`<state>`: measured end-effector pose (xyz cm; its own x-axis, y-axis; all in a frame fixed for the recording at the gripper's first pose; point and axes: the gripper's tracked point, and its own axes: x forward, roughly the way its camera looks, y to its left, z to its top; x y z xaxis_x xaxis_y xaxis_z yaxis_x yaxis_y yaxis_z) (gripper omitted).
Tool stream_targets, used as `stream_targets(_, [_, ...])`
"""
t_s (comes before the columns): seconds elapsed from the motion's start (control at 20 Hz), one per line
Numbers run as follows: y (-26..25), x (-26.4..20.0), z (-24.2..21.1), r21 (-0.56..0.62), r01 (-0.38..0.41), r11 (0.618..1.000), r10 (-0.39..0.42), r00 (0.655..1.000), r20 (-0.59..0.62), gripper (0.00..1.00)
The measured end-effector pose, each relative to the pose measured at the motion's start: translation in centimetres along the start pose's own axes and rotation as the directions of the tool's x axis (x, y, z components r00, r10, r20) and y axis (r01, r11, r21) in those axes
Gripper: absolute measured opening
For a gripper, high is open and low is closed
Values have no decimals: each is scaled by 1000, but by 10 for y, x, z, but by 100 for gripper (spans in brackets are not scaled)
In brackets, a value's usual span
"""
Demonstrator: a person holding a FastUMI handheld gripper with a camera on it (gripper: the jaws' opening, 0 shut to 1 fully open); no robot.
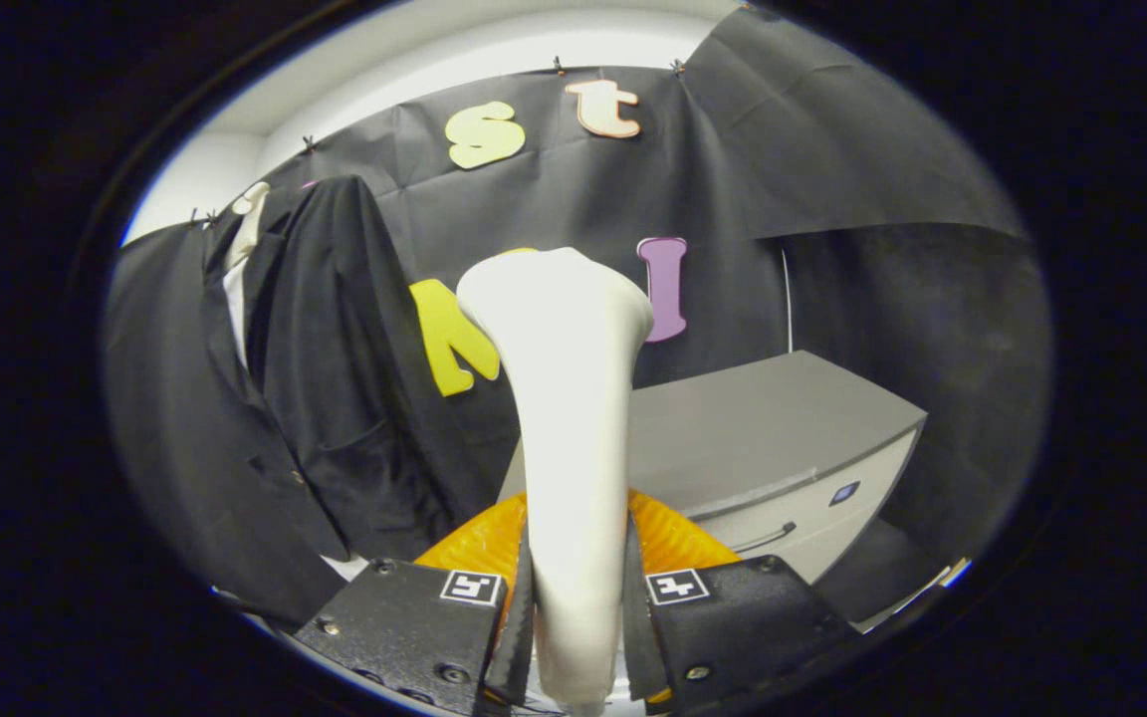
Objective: Iron the clothes twice with a garment steamer, once on the left side and once on the right side.
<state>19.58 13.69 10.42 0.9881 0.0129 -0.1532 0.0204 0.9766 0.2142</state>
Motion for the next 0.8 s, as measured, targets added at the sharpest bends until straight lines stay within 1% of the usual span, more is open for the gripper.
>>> stream_targets(0.15, [23,-22,-8,-2,3,1000,-3,1000,31,39])
stream_targets(0.45, [79,-46,-3,-20,-32,999,34,991,132,39])
stream_targets(0.6, [102,-47,8,-25,-49,998,53,982,181,39])
stream_targets(0.8, [133,-36,39,-53,-90,995,100,963,249,39])
